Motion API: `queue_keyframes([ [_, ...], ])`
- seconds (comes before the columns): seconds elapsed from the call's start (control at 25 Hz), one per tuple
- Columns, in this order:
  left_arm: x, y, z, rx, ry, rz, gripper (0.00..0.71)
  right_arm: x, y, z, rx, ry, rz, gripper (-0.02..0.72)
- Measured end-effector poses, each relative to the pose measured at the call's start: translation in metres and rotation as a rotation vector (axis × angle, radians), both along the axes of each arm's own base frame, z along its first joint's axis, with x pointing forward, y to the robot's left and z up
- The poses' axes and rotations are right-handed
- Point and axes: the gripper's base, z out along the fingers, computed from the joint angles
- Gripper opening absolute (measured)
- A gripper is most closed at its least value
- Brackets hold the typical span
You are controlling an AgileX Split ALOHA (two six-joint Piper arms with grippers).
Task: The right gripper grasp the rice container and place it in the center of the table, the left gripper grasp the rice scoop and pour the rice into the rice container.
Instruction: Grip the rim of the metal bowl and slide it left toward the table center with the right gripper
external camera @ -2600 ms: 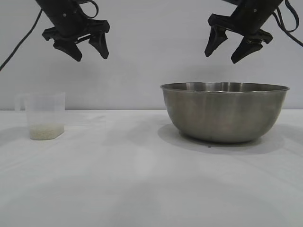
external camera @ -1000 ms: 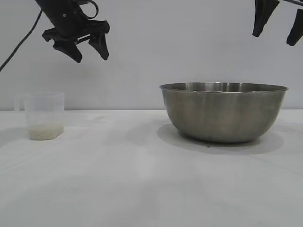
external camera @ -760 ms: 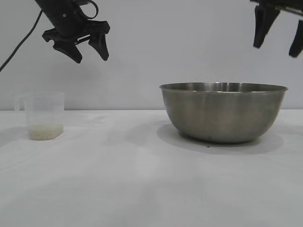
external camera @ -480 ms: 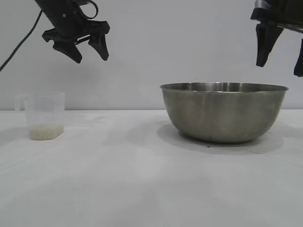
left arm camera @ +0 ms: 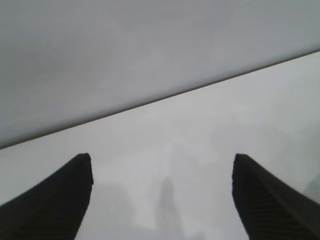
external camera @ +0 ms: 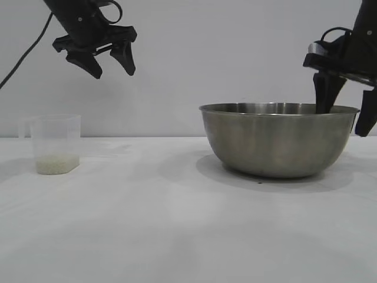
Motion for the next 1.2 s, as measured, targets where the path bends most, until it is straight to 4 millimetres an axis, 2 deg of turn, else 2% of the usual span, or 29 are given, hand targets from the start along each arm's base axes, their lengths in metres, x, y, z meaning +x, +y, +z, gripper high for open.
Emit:
queue_keyframes([
  [0.04, 0.0, 0.0, 0.0, 0.0, 0.0, 0.0, 0.525, 0.0, 0.0, 0.0, 0.002, 0.0, -0.001, 0.047],
  [0.4, 0.0, 0.0, 0.0, 0.0, 0.0, 0.0, 0.525, 0.002, 0.006, 0.002, 0.049, -0.014, -0.014, 0.056],
  [0.76, 0.0, 0.0, 0.0, -0.003, 0.001, 0.001, 0.525, -0.001, 0.048, 0.003, 0.083, -0.046, 0.057, 0.056],
  [1.0, 0.0, 0.0, 0.0, -0.003, 0.001, 0.001, 0.525, -0.001, 0.054, 0.003, 0.093, -0.059, 0.077, 0.056],
  [1.08, 0.0, 0.0, 0.0, -0.003, 0.001, 0.001, 0.525, -0.001, 0.054, 0.003, 0.092, -0.062, 0.082, 0.17],
  [1.2, 0.0, 0.0, 0.0, -0.003, 0.001, 0.001, 0.525, -0.001, 0.054, 0.003, 0.092, -0.065, 0.088, 0.433],
])
